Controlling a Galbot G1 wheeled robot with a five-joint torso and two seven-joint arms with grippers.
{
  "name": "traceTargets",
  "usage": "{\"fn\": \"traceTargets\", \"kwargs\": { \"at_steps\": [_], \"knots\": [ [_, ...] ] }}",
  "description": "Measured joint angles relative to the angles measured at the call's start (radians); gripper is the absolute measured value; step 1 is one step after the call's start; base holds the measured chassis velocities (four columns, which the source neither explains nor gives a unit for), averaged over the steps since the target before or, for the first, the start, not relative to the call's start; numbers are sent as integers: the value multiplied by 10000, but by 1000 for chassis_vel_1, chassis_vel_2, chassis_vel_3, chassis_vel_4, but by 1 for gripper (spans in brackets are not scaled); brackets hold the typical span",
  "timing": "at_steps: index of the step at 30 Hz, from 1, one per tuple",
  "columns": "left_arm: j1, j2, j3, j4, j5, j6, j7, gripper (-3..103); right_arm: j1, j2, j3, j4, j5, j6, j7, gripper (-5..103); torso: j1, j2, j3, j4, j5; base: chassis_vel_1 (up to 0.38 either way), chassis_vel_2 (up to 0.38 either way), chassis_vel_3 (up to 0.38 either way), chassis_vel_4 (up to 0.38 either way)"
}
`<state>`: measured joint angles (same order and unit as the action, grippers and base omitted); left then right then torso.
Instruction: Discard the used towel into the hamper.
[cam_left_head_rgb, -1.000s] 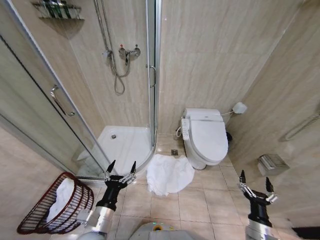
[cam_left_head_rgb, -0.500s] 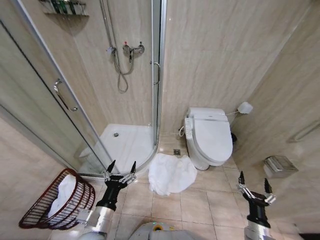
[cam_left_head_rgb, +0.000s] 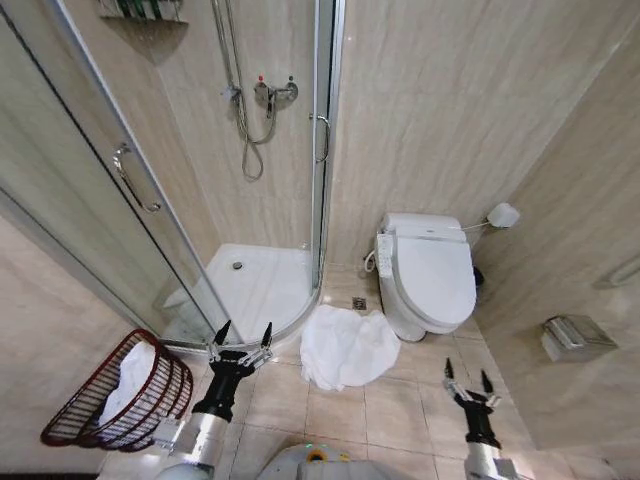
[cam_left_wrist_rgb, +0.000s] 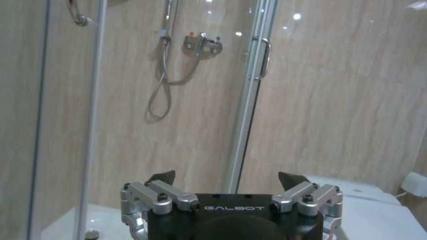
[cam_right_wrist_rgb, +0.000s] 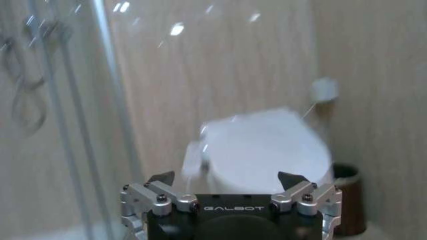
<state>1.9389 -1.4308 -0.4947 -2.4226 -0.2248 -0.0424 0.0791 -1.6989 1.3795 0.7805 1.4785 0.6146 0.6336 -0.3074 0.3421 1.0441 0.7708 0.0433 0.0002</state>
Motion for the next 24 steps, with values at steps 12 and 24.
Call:
{"fn": "traceTargets", "kwargs": {
  "at_steps": [12,24],
  "knots": [
    [0,0,0,0,0,0,0,100,-28,127,139,523,-694,-21,395,100,-267,-596,-334,0,-2,0,0,0,0],
    [0,1,0,0,0,0,0,100,19,191,324,328,-755,700,343,100,-525,-1150,-628,0,-1,0,0,0,0]
  ]
}}
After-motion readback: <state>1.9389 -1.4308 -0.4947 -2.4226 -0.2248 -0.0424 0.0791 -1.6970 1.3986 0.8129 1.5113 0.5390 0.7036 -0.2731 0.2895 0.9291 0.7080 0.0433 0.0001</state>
